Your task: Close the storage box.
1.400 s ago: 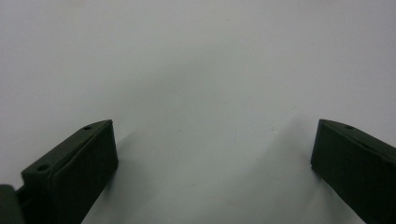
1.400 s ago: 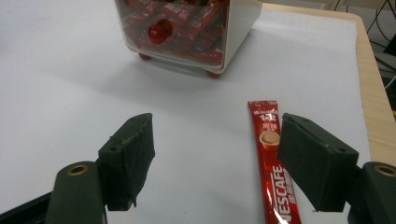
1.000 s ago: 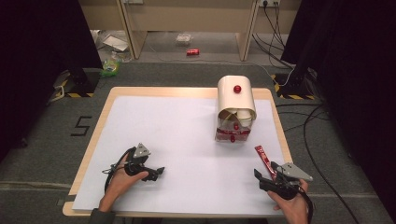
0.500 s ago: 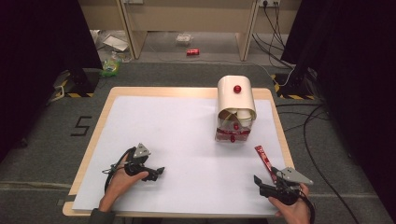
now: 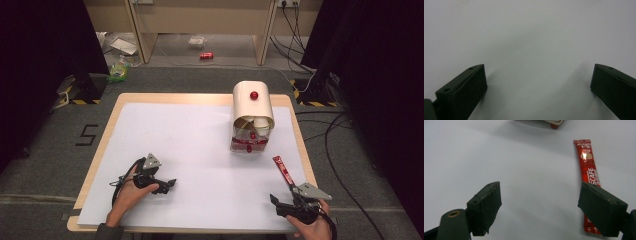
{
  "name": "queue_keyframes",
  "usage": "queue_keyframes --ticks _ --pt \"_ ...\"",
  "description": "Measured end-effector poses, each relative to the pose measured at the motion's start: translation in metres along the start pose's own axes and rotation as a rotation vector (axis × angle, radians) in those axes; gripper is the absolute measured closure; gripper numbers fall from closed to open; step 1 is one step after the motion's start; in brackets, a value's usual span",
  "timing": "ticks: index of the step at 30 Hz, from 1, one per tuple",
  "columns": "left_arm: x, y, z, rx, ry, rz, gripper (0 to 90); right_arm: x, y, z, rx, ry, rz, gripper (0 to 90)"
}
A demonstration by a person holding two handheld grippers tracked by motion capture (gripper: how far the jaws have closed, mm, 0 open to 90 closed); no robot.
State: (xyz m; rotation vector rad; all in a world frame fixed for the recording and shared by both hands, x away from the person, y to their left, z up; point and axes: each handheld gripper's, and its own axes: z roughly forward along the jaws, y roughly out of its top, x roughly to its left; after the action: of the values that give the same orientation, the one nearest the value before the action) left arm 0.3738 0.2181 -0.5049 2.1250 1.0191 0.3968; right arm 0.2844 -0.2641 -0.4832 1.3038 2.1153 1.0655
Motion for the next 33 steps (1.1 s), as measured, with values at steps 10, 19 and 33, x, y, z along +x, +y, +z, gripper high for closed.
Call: queue_keyframes --ticks 10,19,33 --pt "0.000 0.000 0.000 0.000 0.001 0.001 0.0 0.005 -0.006 -0.002 0.047 0.008 -0.014 18.8" --pt "0.000 0.000 0.000 0.000 0.001 0.001 0.0 0.008 -0.012 -0.001 0.100 0.006 -0.038 18.9" --pt "0.000 0.000 0.000 0.001 0.001 0.001 0.0 0.012 -0.019 -0.002 0.090 0.013 -0.058 18.5"
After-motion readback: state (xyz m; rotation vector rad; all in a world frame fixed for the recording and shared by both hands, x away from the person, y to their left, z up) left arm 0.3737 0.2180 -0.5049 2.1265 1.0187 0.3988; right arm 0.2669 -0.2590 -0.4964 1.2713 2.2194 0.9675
